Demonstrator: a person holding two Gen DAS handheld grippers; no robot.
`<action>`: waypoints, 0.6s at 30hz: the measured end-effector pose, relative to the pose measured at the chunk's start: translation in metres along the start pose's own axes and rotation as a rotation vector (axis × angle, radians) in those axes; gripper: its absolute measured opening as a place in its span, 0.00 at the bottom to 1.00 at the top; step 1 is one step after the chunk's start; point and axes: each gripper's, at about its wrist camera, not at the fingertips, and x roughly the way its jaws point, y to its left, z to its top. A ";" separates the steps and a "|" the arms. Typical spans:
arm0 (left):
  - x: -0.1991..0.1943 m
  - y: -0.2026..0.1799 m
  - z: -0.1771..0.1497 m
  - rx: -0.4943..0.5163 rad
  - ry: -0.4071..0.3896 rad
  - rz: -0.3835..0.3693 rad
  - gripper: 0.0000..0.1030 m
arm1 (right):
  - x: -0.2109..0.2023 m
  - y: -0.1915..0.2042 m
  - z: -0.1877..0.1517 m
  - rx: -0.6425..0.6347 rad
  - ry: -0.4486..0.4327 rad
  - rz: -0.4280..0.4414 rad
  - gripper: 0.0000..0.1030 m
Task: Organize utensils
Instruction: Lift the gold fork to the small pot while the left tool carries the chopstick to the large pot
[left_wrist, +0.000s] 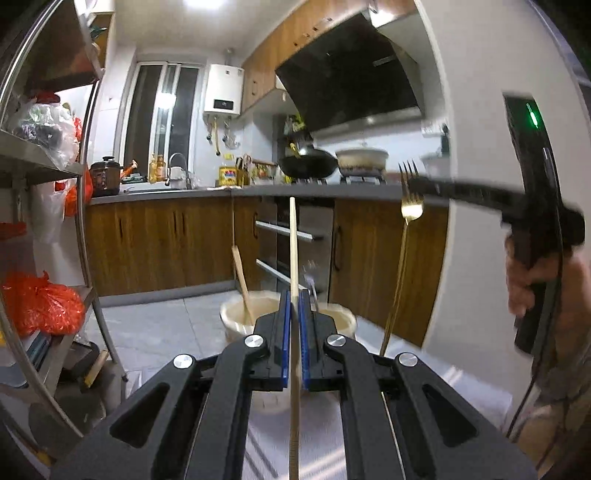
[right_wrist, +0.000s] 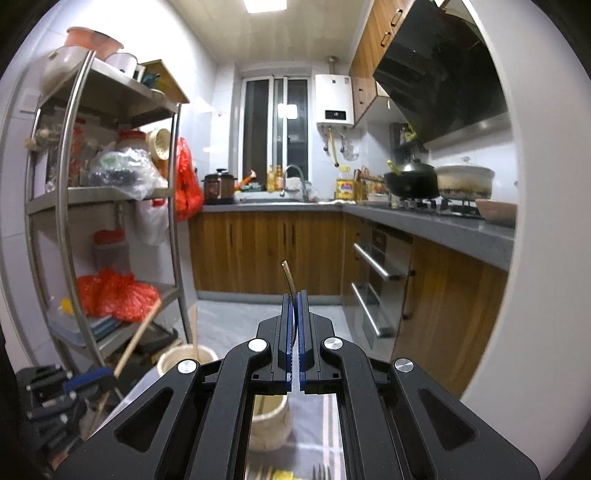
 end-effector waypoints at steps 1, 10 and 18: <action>0.005 0.006 0.007 -0.016 -0.010 -0.005 0.04 | 0.005 -0.001 0.002 0.002 -0.003 0.000 0.03; 0.072 0.044 0.040 -0.171 -0.033 -0.049 0.04 | 0.033 -0.017 0.013 0.046 -0.051 -0.054 0.03; 0.116 0.048 0.024 -0.195 -0.061 0.021 0.04 | 0.055 -0.032 0.000 0.067 -0.085 -0.123 0.03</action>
